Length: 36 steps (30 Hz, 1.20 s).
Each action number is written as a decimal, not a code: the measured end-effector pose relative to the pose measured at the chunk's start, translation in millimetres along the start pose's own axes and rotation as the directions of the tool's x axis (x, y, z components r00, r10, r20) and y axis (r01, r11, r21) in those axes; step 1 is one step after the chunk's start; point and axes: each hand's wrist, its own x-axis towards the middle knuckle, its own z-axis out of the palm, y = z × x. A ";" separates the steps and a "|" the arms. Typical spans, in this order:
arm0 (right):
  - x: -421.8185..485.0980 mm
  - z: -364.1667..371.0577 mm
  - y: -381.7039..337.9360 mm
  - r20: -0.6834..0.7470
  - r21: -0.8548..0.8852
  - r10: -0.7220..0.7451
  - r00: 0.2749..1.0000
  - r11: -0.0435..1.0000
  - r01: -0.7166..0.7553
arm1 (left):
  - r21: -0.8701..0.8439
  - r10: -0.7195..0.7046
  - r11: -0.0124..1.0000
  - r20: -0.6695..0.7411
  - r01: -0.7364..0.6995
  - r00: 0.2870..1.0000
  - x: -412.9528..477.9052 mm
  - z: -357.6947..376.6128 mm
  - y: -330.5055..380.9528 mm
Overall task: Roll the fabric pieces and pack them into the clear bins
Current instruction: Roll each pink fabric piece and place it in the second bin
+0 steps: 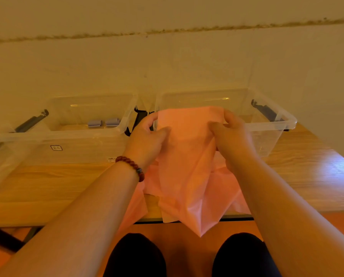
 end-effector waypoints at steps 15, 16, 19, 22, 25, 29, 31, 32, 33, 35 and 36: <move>-37.4 -4.9 21.3 -0.006 0.153 0.111 0.994 0.982 -0.109 | -0.167 -0.275 0.943 0.095 0.288 0.957 -34.0 -5.3 -25.9; -34.3 -5.3 16.4 -0.024 0.177 0.082 0.996 0.981 -0.076 | -0.199 -0.216 0.954 0.058 0.223 0.975 -33.0 -6.6 -21.1; -19.2 -2.4 -4.7 -0.023 0.209 0.037 0.999 0.977 -0.032 | -0.153 -0.061 0.987 -0.118 0.043 0.991 -18.5 -4.4 -4.4; -4.4 -3.3 -16.4 0.019 0.052 0.026 0.999 0.998 -0.027 | -0.157 -0.029 0.988 -0.172 0.002 0.985 -2.6 2.3 8.3; -0.5 -10.3 -8.6 -0.060 -0.210 -0.055 0.997 0.977 0.042 | -0.064 -0.022 0.998 -0.164 0.012 0.986 -1.1 6.7 5.7; -9.2 -11.7 8.5 -0.264 -0.184 -0.195 0.944 0.972 0.149 | 0.015 0.026 1.000 -0.273 -0.022 0.962 -7.5 11.3 -4.4; -14.9 -10.9 13.0 -0.301 -0.145 -0.179 0.937 0.979 0.140 | -0.050 0.009 0.998 -0.273 -0.023 0.962 -11.6 12.2 -6.8; -17.9 -10.4 13.7 -0.291 -0.106 -0.123 0.949 0.990 0.096 | -0.081 -0.005 0.997 -0.259 -0.016 0.966 -14.5 12.4 -8.8; -21.2 -9.8 15.0 -0.253 -0.067 -0.040 0.967 0.997 0.023 | -0.098 -0.027 0.995 -0.240 0.004 0.970 -16.7 12.2 -12.0; -27.8 -7.5 19.7 -0.114 -0.063 0.142 0.983 0.987 -0.150 | -0.071 -0.101 0.993 -0.179 0.090 0.979 -20.7 12.7 -20.0; -30.3 -6.3 23.3 -0.051 -0.092 0.207 0.977 0.973 -0.211 | -0.044 -0.158 0.987 -0.127 0.154 0.979 -22.8 13.1 -24.1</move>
